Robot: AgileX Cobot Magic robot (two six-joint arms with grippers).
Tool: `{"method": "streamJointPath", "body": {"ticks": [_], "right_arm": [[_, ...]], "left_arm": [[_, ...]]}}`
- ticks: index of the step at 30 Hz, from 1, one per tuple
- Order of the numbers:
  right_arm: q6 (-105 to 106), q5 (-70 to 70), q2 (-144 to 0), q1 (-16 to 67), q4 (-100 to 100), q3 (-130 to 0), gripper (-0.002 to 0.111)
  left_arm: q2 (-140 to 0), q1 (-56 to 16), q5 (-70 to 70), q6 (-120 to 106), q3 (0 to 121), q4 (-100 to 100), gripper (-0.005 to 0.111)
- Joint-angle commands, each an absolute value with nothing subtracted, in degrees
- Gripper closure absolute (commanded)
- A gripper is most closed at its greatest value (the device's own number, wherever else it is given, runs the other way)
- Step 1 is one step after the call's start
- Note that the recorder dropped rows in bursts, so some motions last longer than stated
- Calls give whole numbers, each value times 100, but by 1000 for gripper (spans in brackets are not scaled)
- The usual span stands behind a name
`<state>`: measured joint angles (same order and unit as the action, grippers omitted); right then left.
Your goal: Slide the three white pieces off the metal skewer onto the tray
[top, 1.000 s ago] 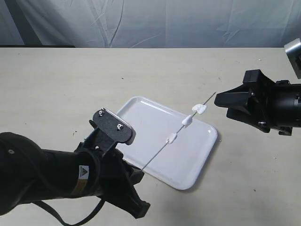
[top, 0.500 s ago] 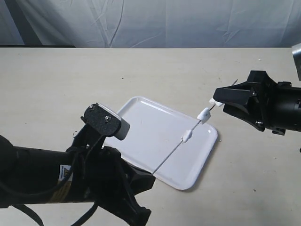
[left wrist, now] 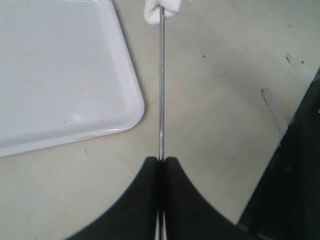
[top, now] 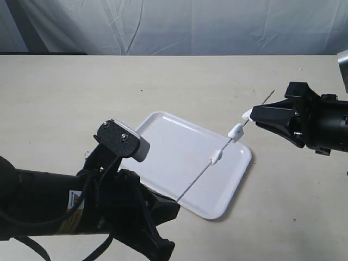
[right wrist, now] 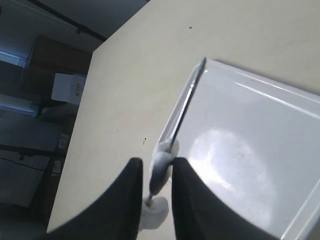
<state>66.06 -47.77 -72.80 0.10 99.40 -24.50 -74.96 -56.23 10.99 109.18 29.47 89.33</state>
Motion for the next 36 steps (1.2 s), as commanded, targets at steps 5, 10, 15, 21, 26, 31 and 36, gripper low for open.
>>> {"method": "streamJointPath", "body": {"ticks": [5, 10, 15, 21, 26, 31, 36], "right_arm": [[6694, -4659, -7290, 14, 9995, -2436, 88], [6694, -4575, -7290, 14, 9995, -2436, 90], [6723, -4550, -7290, 14, 9995, -2436, 91], [6737, -4574, -7290, 14, 9995, -2436, 109], [6737, -4585, -7290, 14, 9995, -2436, 109], [6737, -4595, -7290, 14, 9995, -2436, 109], [6737, -4449, -7290, 14, 9995, -2500, 109]], "left_arm": [[-7458, -5652, 1275, 10928, 2904, 8887, 107], [-7458, -5652, 1286, 10928, 2904, 8887, 107], [-7458, -5652, 1321, 10928, 2904, 8887, 107], [-7458, -5652, 1358, 10928, 2904, 8887, 107], [-7458, -5652, 1397, 10878, 2904, 8887, 107], [-7458, -5652, 1383, 10883, 2904, 8887, 107], [-7458, -5652, 1761, 10904, 2904, 8887, 107]]}}
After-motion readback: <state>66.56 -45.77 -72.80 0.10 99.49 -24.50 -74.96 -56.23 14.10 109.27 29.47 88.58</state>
